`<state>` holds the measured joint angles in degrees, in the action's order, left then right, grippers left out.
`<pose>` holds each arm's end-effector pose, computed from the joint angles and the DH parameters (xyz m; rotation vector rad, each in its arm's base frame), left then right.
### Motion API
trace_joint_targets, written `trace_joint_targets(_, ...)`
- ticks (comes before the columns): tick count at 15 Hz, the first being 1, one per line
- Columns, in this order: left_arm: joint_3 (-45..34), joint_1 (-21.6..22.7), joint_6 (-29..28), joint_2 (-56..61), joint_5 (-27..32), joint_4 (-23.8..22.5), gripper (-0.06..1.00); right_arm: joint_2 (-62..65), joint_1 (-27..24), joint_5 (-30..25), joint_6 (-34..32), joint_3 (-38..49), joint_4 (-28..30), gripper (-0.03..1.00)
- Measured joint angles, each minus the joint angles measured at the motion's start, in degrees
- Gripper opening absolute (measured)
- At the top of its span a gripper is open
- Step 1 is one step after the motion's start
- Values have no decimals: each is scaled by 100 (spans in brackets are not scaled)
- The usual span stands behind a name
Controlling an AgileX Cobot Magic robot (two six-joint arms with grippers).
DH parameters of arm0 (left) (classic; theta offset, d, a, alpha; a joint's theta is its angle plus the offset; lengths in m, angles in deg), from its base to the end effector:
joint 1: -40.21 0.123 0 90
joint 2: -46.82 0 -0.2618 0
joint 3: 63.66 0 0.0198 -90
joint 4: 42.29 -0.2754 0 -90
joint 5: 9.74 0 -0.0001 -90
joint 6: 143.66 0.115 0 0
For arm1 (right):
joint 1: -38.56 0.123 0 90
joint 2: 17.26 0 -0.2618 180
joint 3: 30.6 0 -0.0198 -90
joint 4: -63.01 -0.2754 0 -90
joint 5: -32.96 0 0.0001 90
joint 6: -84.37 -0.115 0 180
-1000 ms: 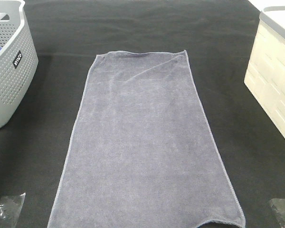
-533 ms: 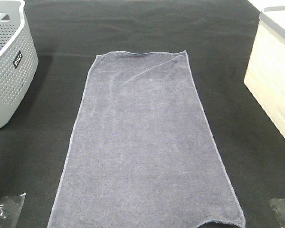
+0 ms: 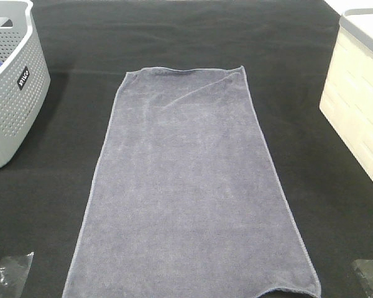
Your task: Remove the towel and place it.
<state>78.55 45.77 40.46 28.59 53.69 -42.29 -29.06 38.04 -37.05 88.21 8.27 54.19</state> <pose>0.0684 0.0067 0.3186 -0.0262 2.0863 0.1028 0.0424 0.0162 0.3086 -0.0921 2.0973 0.1380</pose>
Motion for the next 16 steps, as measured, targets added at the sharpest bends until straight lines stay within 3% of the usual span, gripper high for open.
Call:
trace_joint_targets(2, -178, 0, 52, 894, 424, 0, 79, 355, 0, -6, 57, 321, 0, 71)
trace_joint_targets(6, -527, 0, 103, 1008, 607, 160, 79, 355, 0, 69, 304, 928, 0, 71)
trace_joint_targets(8, -699, 0, 103, 1008, 321, 309, 79, 355, 0, 544, 321, 1083, 0, 71)
trace_joint_targets(10, -882, 0, 103, 1008, -40, 447, 79, 355, 0, 596, 321, 1146, 0, 71)
trace_joint_targets(16, -900, 0, 103, 1008, -86, 453, 79, 355, 0, 613, 321, 1152, 0, 71)
